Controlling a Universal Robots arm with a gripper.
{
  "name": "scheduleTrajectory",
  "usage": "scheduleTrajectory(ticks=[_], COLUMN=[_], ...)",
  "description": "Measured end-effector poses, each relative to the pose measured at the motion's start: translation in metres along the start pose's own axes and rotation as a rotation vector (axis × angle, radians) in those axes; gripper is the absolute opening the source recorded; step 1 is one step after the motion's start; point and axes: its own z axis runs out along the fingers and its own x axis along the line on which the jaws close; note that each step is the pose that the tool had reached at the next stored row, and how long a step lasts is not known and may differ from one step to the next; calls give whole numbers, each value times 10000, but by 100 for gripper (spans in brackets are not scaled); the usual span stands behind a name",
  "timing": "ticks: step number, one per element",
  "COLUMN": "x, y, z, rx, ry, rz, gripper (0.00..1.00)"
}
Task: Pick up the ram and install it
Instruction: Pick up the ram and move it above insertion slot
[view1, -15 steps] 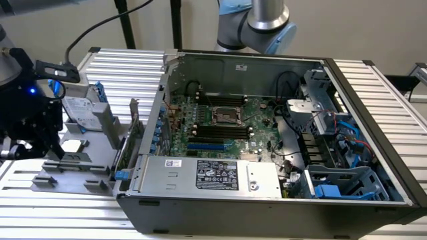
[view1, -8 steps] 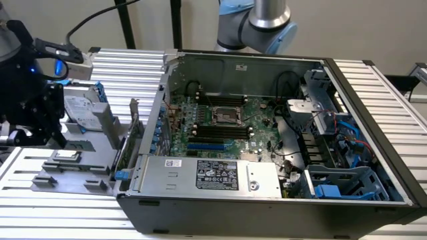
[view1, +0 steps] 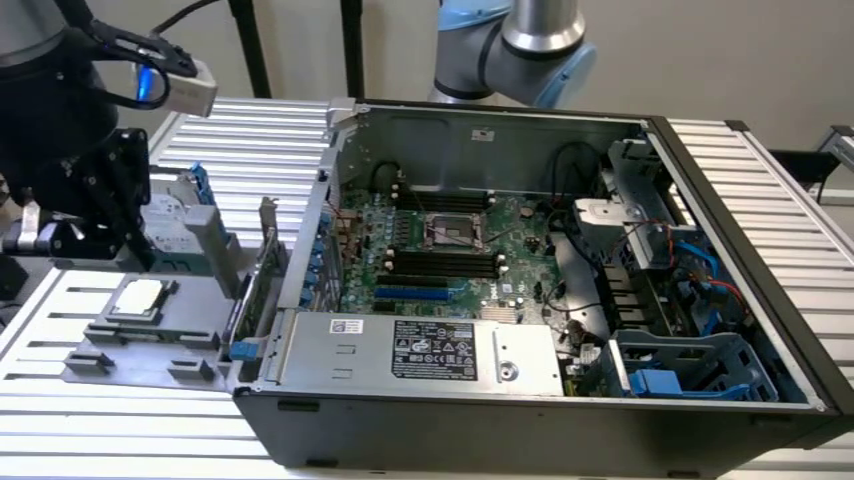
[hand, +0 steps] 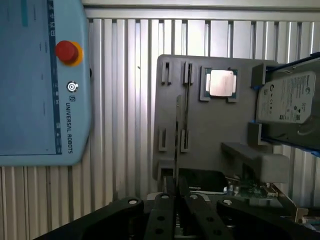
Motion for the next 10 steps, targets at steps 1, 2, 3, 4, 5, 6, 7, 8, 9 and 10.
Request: scheduleTrajectory(ticks=[1, 2, 3, 4, 5, 6, 7, 8, 9, 10], x=[-1, -1, -2, -2, -3, -4, -4, -5, -5, -6], y=[-43, -87, -131, -174, -217, -262, -307, -356, -401, -445], z=[-43, -86, -128, -169, -211, -252, -293, -337, -375, -412], rx=[0, -1, -1, 0, -3, -2, -2, -4, -3, -4], ry=[-19, -39, -59, -79, -96, -117, -137, -159, -181, -204], rz=[-6, -11, -17, -23, -28, -33, -38, -43, -47, -49], gripper=[14, 14, 14, 14, 14, 14, 14, 14, 14, 14])
